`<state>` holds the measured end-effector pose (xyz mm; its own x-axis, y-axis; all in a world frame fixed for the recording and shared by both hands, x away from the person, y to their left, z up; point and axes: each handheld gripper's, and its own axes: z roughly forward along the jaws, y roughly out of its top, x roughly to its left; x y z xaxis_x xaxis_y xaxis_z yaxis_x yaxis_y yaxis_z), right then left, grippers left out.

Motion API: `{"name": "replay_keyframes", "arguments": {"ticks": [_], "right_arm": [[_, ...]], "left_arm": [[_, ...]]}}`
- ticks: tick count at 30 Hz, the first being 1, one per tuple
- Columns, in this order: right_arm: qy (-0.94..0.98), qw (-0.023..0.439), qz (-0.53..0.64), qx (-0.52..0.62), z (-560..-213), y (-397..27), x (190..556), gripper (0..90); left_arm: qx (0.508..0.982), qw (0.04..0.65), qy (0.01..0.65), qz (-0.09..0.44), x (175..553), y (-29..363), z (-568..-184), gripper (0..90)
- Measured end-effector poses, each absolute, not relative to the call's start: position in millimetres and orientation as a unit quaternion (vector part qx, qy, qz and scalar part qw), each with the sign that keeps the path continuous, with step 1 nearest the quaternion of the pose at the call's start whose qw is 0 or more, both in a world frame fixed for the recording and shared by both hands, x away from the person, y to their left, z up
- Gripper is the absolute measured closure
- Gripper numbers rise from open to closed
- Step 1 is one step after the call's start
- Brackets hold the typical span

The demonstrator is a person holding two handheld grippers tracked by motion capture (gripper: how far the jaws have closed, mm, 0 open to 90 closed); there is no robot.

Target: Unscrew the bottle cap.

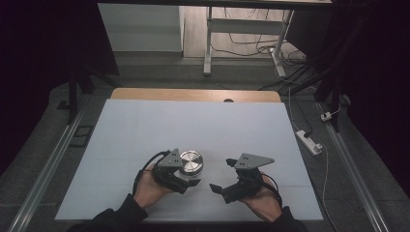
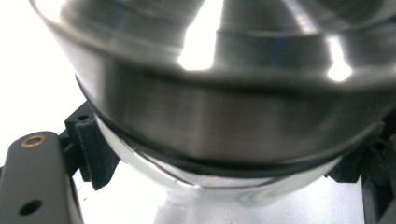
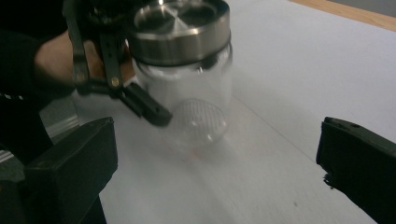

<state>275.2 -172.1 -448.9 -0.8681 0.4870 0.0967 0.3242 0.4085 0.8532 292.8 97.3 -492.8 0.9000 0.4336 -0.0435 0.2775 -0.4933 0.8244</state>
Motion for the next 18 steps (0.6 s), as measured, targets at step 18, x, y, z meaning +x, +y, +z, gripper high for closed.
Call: {"name": "replay_keyframes", "arguments": {"ticks": [18], "right_arm": [[0.826,0.084,0.505,0.237,-448,-119,291,3.3]], "left_arm": [[0.859,0.455,0.217,0.091,291,90,-494,15.6]]}}
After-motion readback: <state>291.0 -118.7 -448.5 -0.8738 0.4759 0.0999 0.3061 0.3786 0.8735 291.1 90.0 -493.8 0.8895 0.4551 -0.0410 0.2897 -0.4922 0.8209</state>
